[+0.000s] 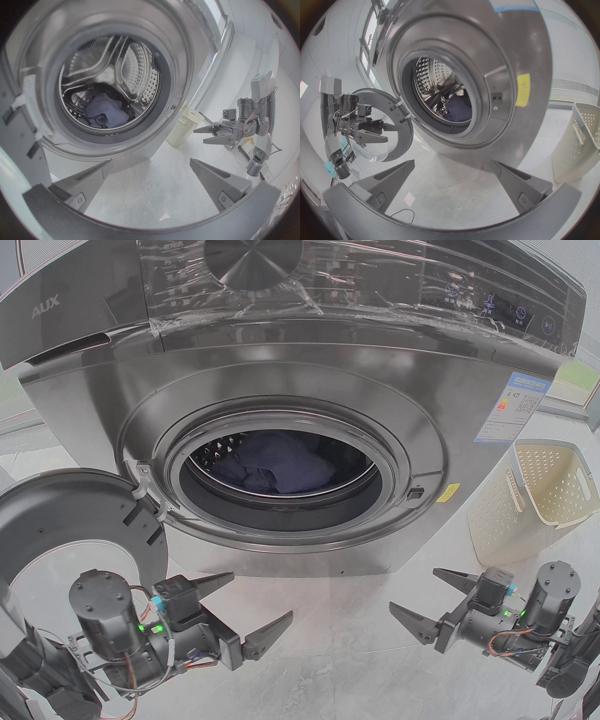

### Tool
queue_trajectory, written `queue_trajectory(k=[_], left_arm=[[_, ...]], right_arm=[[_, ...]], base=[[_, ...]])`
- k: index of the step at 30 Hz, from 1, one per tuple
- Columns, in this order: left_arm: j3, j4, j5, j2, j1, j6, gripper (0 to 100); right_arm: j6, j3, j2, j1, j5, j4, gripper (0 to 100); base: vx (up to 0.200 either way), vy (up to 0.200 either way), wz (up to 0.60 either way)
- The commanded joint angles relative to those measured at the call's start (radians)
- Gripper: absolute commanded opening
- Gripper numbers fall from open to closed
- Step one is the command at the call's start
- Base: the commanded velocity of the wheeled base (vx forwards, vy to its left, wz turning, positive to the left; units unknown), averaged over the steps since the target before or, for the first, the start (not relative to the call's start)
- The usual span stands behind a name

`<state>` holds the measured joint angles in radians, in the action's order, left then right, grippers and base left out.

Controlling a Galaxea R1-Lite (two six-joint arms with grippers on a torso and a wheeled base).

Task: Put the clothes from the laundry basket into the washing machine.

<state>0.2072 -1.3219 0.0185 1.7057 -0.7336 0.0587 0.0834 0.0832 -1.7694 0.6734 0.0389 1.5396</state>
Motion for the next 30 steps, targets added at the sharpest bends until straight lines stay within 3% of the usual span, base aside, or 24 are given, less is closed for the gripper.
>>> queue_trajectory(k=[1, 8, 10, 14, 15, 18, 20, 22, 26, 30], left_arm=[[-0.124, -0.065, 0.011, -0.150, -0.006, 0.001, 100], [-0.207, -0.056, 0.080, -0.222, -0.010, -0.019, 100], [-0.207, -0.042, 0.116, -0.268, -0.010, -0.008, 100], [-0.207, -0.014, 0.124, -0.370, 0.005, 0.010, 100], [-0.207, 0.046, 0.129, -0.436, 0.025, 0.032, 100], [-0.207, 0.214, 0.132, -0.586, 0.054, 0.053, 100], [-0.207, 0.290, 0.130, -0.660, 0.066, 0.056, 100], [-0.207, 0.440, 0.112, -0.848, 0.125, 0.052, 100], [-0.183, 0.589, 0.070, -1.038, 0.200, 0.046, 100], [-0.126, 0.711, 0.077, -1.127, 0.298, 0.039, 100]], right_arm=[[-0.007, -0.082, 0.160, -0.060, 0.001, -0.009, 100], [-0.010, -0.082, 0.278, -0.107, 0.084, -0.030, 100], [-0.004, -0.082, 0.311, -0.120, 0.101, -0.065, 100], [-0.011, -0.082, 0.410, -0.138, 0.130, -0.148, 100], [-0.021, -0.082, 0.473, -0.163, 0.130, -0.230, 100], [-0.047, -0.082, 0.584, -0.204, 0.130, -0.357, 100], [-0.050, -0.082, 0.617, -0.222, 0.128, -0.401, 100], [-0.047, -0.082, 0.685, -0.245, 0.130, -0.507, 100], [-0.059, -0.082, 0.820, -0.285, 0.130, -0.601, 100], [-0.056, -0.082, 0.936, -0.364, 0.130, -0.748, 100]], base=[[0.000, 0.000, 0.00], [0.000, 0.000, 0.00], [-0.100, 0.000, 0.00], [-0.100, 0.000, 0.00], [0.000, 0.000, 0.00], [0.000, 0.000, 0.00], [-0.200, 0.000, 0.00], [-0.200, 0.000, 0.00], [-0.100, 0.000, 0.00], [-0.150, 0.000, 0.00]])
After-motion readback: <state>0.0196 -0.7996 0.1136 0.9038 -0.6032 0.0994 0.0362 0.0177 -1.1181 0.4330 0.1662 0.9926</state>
